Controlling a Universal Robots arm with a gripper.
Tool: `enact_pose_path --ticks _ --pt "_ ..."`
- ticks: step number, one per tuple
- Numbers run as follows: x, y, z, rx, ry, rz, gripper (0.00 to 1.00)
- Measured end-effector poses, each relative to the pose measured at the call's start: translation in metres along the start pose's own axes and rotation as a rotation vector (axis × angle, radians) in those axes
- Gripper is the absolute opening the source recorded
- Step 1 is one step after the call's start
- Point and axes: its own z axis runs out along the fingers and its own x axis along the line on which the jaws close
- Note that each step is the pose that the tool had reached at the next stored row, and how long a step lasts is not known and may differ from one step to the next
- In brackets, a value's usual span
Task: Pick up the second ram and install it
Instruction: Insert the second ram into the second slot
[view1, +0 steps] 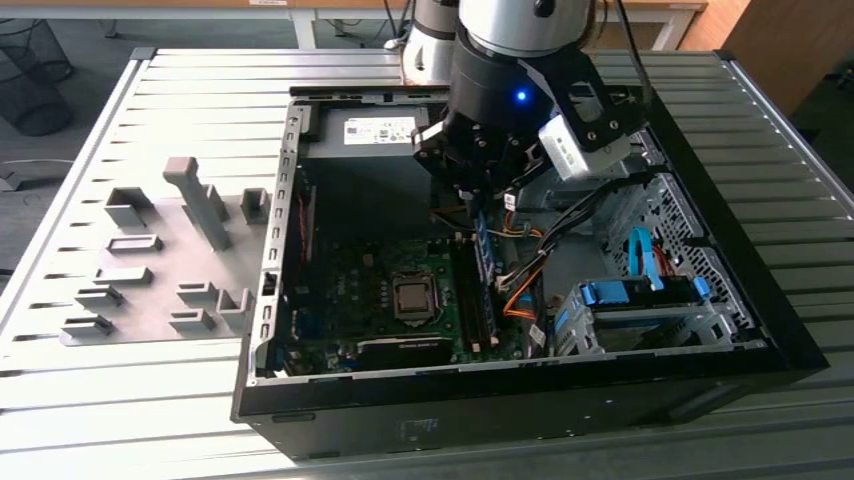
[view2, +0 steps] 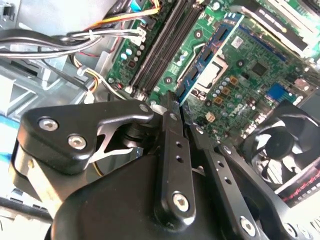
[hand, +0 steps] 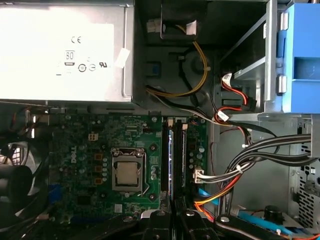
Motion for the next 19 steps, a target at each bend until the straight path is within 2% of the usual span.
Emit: enact_pose_path --ticks 14,19 --pt "-0.0005 -0.0015 0.0255 0.0 0.0 0.002 0.14" --pt "-0.0005 -0.0062 0.0346 0.0001 0.0001 0.003 0.14"
